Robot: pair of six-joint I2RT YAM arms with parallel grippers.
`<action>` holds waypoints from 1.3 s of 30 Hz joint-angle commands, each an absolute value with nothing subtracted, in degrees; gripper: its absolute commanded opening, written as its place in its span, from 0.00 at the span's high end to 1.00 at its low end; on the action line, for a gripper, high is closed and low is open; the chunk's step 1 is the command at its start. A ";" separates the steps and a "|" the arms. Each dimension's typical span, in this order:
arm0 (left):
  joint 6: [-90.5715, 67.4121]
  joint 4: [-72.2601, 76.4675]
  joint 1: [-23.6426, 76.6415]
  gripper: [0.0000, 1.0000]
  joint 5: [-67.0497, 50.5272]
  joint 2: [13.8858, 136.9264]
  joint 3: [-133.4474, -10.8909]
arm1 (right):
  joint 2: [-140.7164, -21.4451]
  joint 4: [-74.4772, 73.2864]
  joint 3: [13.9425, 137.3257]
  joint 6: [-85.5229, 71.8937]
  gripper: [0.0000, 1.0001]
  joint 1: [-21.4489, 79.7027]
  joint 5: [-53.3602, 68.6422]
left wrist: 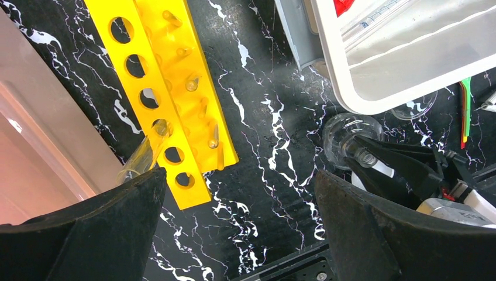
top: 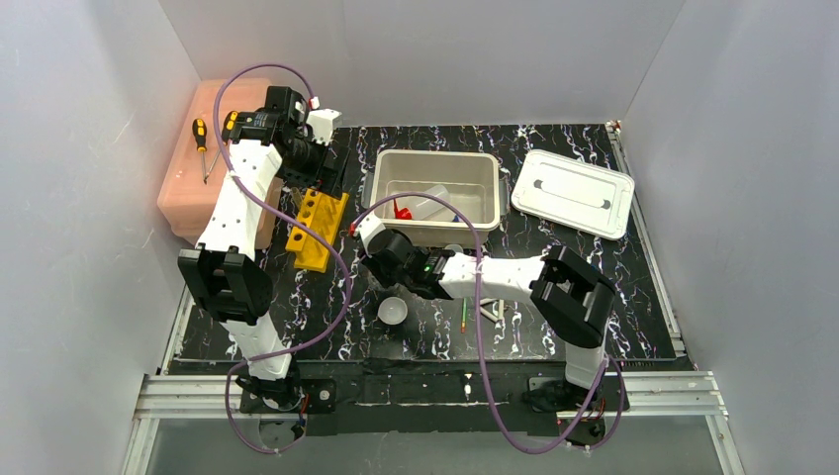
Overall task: Organize the chemistry lab equipment
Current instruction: Pick up the collection bottle at the center of the board, then place the collection bottle in the storage box.
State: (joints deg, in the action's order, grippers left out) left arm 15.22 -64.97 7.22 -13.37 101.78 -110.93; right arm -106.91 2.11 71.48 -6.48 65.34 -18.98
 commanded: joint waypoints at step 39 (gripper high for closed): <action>16.35 -65.65 6.86 0.02 -12.02 97.01 -109.80 | -97.93 -16.60 94.35 -4.24 0.99 41.28 -26.54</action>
